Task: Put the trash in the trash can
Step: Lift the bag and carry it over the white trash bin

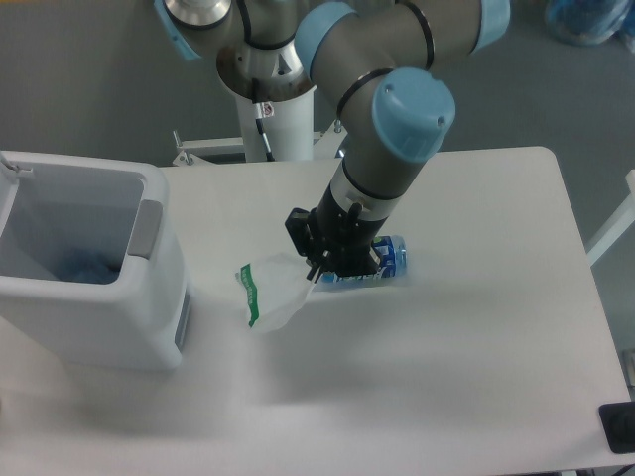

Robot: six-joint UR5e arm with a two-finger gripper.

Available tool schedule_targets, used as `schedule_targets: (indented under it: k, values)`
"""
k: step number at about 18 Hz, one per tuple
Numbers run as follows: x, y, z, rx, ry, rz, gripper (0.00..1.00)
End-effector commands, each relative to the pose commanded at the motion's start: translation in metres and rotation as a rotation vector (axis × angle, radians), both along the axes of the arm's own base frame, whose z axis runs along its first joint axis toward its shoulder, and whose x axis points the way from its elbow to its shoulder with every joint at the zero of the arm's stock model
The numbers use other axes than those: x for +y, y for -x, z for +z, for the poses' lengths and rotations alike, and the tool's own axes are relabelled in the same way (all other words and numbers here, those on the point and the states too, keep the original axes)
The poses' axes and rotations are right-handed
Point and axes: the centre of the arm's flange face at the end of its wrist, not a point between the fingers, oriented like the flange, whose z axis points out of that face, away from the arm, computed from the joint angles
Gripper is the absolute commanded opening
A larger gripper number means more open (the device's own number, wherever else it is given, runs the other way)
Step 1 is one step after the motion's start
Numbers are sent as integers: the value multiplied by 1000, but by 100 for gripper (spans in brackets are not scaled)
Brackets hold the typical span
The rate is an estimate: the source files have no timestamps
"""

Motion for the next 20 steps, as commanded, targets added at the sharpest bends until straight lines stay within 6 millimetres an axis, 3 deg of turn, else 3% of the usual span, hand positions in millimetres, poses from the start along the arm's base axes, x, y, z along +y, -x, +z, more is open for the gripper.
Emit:
schedule_targets:
  k: [4, 9, 16, 20]
  values:
    - [2, -6, 28, -5, -57, 33, 0]
    - [4, -14, 82, -27, -188, 84, 0]
    - [-16, -42, 157, -47, -369, 104, 0]
    - [-19, -60, 174, -64, -412, 92, 0]
